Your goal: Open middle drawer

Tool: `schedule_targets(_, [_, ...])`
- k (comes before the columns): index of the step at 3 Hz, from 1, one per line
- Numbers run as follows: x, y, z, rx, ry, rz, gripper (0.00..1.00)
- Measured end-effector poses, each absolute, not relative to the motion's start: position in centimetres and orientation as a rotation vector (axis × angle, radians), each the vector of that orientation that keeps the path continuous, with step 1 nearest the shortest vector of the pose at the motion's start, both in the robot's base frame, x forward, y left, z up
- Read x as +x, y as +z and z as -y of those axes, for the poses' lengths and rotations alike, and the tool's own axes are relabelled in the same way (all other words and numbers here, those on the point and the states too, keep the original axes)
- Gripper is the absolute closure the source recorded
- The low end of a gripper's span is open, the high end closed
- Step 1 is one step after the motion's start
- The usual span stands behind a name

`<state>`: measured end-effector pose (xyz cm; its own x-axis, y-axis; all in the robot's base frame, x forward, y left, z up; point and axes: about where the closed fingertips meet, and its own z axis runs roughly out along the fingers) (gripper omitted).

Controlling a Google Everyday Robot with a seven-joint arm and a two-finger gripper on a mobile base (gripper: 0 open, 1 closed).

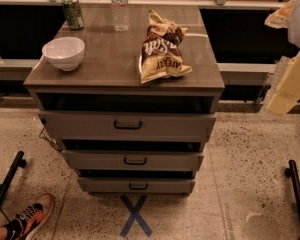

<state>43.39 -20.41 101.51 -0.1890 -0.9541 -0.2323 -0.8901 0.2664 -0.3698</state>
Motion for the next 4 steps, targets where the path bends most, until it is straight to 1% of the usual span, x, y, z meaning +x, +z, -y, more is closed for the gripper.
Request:
schedule_targets(1, [43.4,101.5,20.4,-1.67,-0.211,-2.132,0.0])
schedule_targets(2, [42.7,99.8,20.0,-1.712,-0.143,-2.161,0.0])
schedule_targets(4, [38.8,89.2,19.4,-1.659,0.053,-2.277,0.0])
